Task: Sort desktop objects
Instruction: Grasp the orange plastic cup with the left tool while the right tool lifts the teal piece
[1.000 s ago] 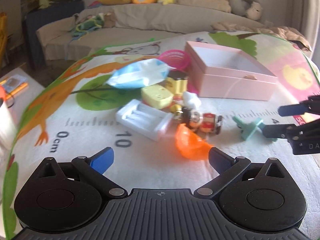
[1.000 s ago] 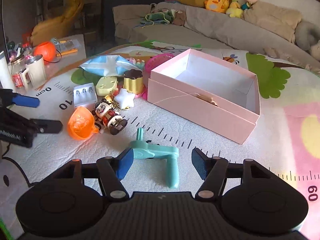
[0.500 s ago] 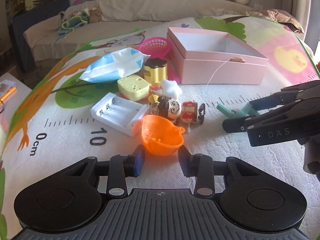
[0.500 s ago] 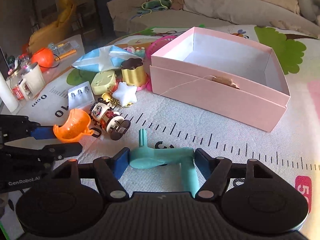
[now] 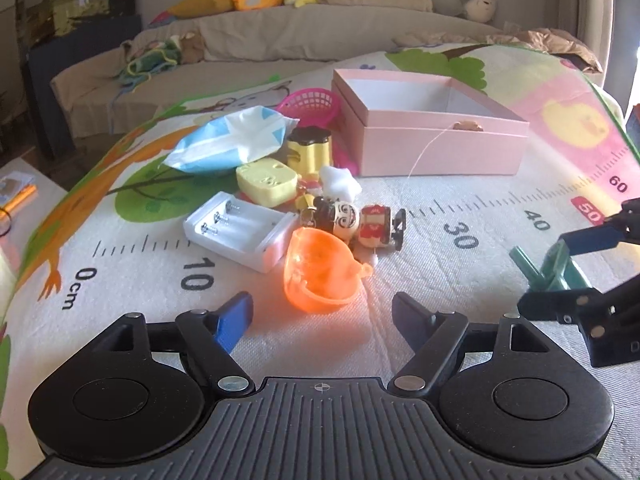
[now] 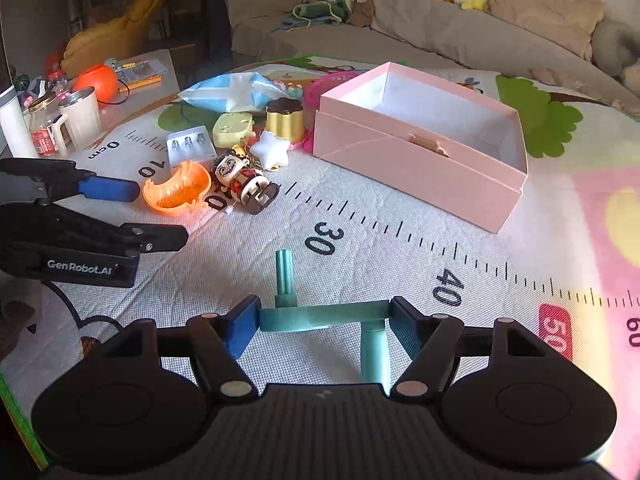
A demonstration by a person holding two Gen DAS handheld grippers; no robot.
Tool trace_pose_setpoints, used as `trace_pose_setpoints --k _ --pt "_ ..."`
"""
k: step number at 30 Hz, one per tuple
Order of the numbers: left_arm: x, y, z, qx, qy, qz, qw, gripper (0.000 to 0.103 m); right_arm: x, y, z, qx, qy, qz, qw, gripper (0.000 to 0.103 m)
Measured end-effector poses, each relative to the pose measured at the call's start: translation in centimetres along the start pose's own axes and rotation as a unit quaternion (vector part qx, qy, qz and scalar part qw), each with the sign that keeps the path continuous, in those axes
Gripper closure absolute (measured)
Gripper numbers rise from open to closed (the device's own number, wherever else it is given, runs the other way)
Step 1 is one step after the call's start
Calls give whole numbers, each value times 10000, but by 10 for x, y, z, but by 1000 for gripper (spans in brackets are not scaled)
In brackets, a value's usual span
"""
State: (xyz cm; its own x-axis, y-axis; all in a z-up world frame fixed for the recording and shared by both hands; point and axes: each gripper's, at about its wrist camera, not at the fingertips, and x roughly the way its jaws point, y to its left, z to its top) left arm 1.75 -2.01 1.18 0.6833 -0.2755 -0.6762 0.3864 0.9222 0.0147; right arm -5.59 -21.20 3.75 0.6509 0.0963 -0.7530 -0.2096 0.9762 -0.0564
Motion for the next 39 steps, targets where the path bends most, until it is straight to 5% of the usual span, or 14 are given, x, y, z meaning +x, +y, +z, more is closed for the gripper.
trace_pose_setpoints --k 5,13,19,26,32,34,36,39 --pt "13 0 15 -247 250 313 9989 22 15 5 4 102 275 284 9992 30" --pt "13 22 11 -361 234 743 9963 21 25 5 3 97 177 308 9993 12" --pt "6 40 -3 -340 270 543 9976 1 26 1 -3 147 63 282 9995 4" --pt "9 43 1 -606 517 609 9950 0 31 5 -1 164 103 251 9995 0" --pt "-5 31 4 -746 176 -83 9970 0 30 5 -3 164 44 224 9996 0" --pt "-2 24 8 -736 165 -39 9971 5 30 5 -2 167 65 219 9996 0" --pt "5 22 12 -789 278 17 9965 29 30 6 -1 169 82 211 9996 0" --pt "12 20 15 -775 321 96 9964 32 29 6 -3 188 77 193 9996 0"
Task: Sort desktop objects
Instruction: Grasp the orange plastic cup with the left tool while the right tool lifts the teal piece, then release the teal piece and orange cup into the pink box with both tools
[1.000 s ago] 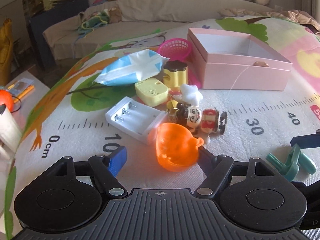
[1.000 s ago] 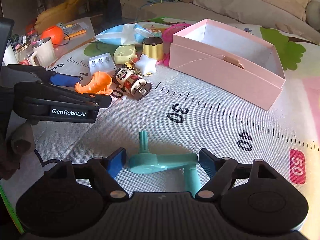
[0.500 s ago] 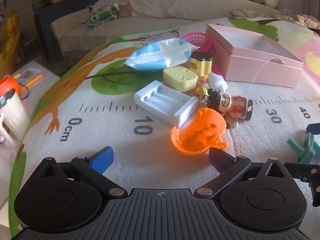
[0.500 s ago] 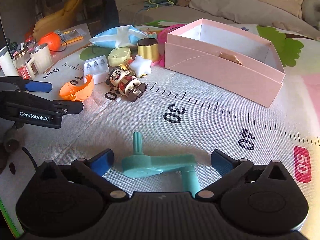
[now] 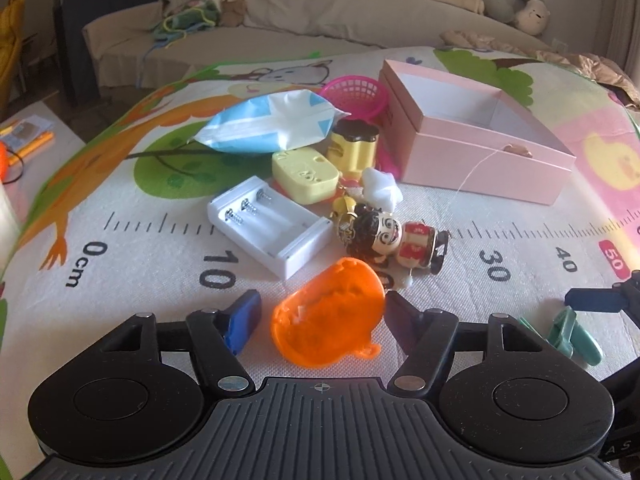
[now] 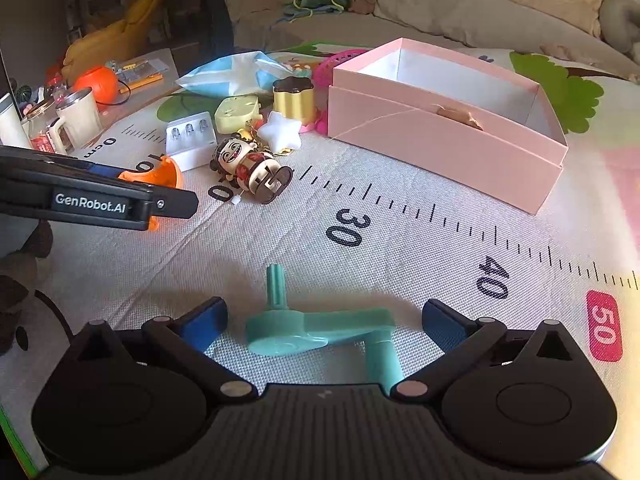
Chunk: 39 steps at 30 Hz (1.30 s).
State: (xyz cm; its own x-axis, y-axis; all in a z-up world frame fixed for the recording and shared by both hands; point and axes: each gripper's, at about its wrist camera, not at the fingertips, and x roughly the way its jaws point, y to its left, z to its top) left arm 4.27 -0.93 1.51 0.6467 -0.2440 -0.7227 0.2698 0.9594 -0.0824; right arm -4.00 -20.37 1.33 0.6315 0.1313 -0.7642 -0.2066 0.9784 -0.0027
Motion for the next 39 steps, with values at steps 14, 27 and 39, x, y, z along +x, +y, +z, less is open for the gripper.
trace_pose_setpoints --k 14,27,39 --pt "-27 6 -20 382 44 -195 9991 45 -24 10 -5 -171 150 156 9996 32" --pt "-53 -20 -1 987 -139 -715 9924 45 -65 1 25 -486 -112 -109 9987 33" --pt "14 -72 160 670 -970 -1146 9864 18 -12 -138 196 1036 -460 -607 9917 19"
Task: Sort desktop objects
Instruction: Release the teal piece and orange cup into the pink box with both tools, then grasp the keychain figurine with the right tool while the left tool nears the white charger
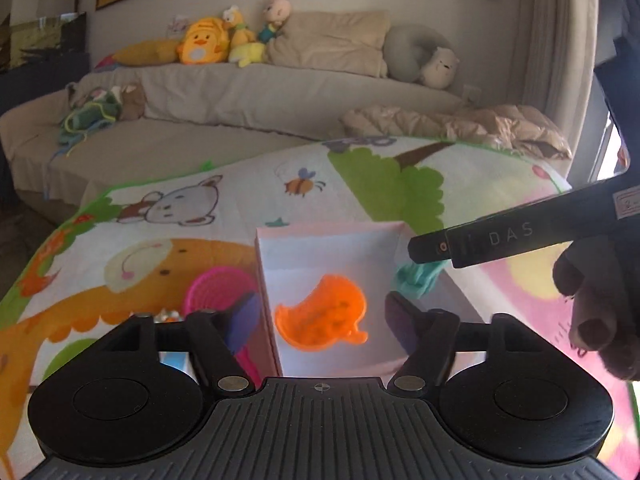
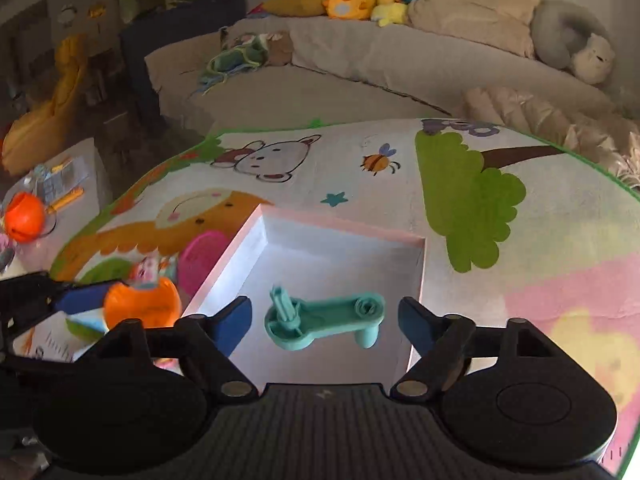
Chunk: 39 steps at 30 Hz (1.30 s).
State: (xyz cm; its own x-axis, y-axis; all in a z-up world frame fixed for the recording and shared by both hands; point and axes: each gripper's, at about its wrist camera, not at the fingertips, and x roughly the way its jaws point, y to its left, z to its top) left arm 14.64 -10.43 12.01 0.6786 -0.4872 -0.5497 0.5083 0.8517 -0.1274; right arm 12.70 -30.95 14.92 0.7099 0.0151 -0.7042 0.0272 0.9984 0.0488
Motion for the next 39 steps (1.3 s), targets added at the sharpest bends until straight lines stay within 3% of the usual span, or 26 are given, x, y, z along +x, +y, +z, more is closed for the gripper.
trace_pose_setpoints --k 3,5,8,11,15,18,21,23,25,27,32,37,39 --pt "-9 15 -12 -19 -31 70 10000 6 9 -11 2 132 -173 -15 9998 19" --pt "-16 24 -33 140 78 479 9987 5 11 -10 -8 61 -249 9 9997 19" --pt "-21 43 -71 129 565 1152 9917 4 10 3 -31 -158 -279 24 9995 19" --pt "-34 70 -104 -224 986 1458 9841 4 1 37 -56 -649 -232 311 9971 19" --pt "-59 96 -133 -467 1222 1781 9753 3 -13 97 -84 -1460 -95 961 9846 19" --pt "-72 110 -144 -593 1251 1856 9728 3 -5 139 -103 -1927 212 1301 9724 27" --pt "-80 115 -149 -708 1235 1866 9721 3 10 167 -123 -2252 309 1161 9669 32" --pt "-83 114 -151 -720 1193 1830 9732 3 20 175 -131 -2295 418 1111 9661 46" --pt "-84 112 -151 -719 1165 1788 9743 3 26 174 -139 -2201 645 1135 9667 65" --pt "-81 107 -151 -687 1169 1733 9755 3 25 171 -144 -2110 816 1189 9668 72" --pt "-73 98 -149 -575 1165 1648 9777 3 -3 158 -162 -2196 1039 1326 9609 73" --pt "-55 90 -140 -225 1070 1307 9854 2 -22 137 -177 -2275 996 887 9646 72" --pt "-40 85 -135 9 1113 1365 9844 2 -26 128 -177 -2179 934 806 9681 70"
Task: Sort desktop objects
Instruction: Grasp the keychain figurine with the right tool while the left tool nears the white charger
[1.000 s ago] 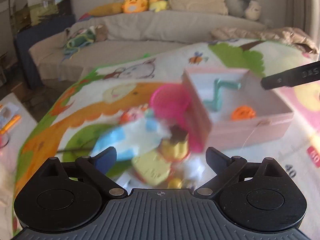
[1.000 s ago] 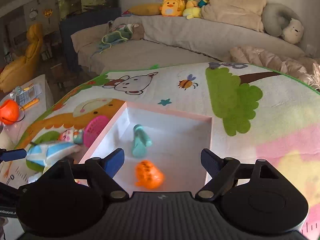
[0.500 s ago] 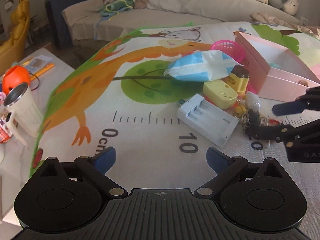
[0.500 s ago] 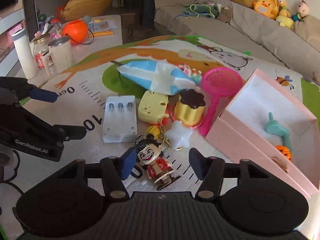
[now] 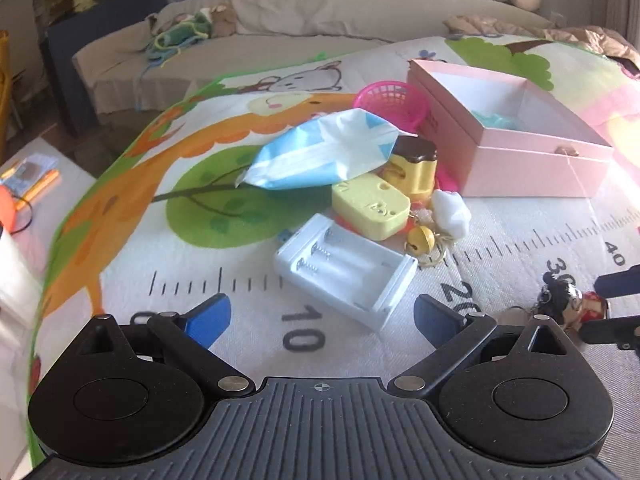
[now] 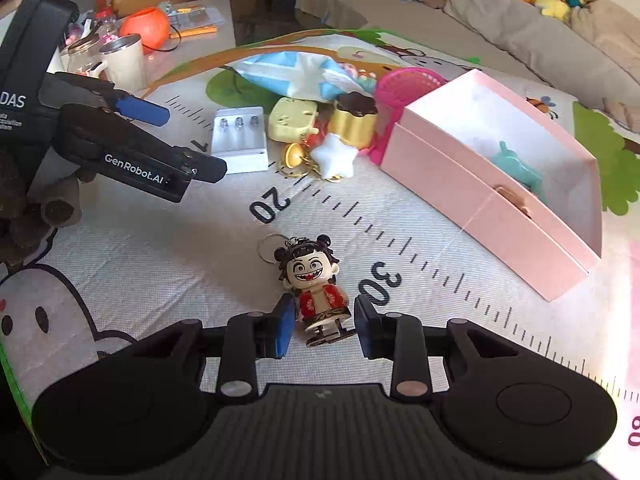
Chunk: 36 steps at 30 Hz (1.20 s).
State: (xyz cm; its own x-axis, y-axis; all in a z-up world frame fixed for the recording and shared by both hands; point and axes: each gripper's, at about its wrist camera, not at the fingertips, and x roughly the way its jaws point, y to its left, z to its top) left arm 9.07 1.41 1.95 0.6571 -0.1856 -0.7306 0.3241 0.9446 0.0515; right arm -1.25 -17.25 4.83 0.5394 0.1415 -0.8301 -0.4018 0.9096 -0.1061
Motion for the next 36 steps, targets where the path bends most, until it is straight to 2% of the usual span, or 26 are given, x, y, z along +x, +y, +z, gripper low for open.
trace_pose_setpoints --k 2,5,9,12,13,17,19,21,23,25,26,27,29,32,34,36 --pt "12 -6 8 163 34 94 9998 2 -4 -6 -2 91 -79 -36 9999 69" --pt "26 -12 18 177 136 -91 9997 2 -9 -9 -4 143 -190 -19 9997 63" --pt "27 -23 20 302 230 -556 9977 2 -15 -14 -8 192 -313 28 9993 59" --pt "15 -32 9 444 321 -1187 9914 2 -15 -20 -13 333 -324 16 9989 58" --pt "9 -34 4 502 274 -1194 9912 2 -15 -22 -16 376 -310 -1 9988 57" --pt "2 -38 -6 775 -83 -759 9941 2 -13 -25 -25 466 -263 -46 9986 55" --pt "7 -39 -2 764 -27 -751 9942 2 -13 -25 -27 485 -290 -1 9984 50" --pt "11 -44 0 747 11 -822 9938 2 -11 -25 -27 515 -337 37 9981 49" --pt "12 -49 1 790 -10 -726 9942 2 -9 -25 -25 576 -413 53 9975 49" --pt "10 -49 0 731 30 -581 9956 6 -8 -24 -24 590 -502 59 9970 50" --pt "7 -48 -1 682 30 -587 9959 14 -7 -24 -24 583 -537 65 9968 51" --pt "3 -46 -3 622 36 -569 9964 17 -6 -23 -23 571 -579 91 9966 52" --pt "-4 -41 -10 557 52 -447 9974 18 -5 -22 -21 549 -636 165 9963 53" --pt "-19 -32 -26 439 126 -515 9976 19 -3 -19 -17 524 -664 265 9961 54" --pt "-33 -29 -37 428 251 -763 9958 21 0 -18 -14 554 -677 340 9956 54" --pt "-45 -27 -48 445 268 -907 9945 17 3 -17 -10 579 -671 419 9952 54"
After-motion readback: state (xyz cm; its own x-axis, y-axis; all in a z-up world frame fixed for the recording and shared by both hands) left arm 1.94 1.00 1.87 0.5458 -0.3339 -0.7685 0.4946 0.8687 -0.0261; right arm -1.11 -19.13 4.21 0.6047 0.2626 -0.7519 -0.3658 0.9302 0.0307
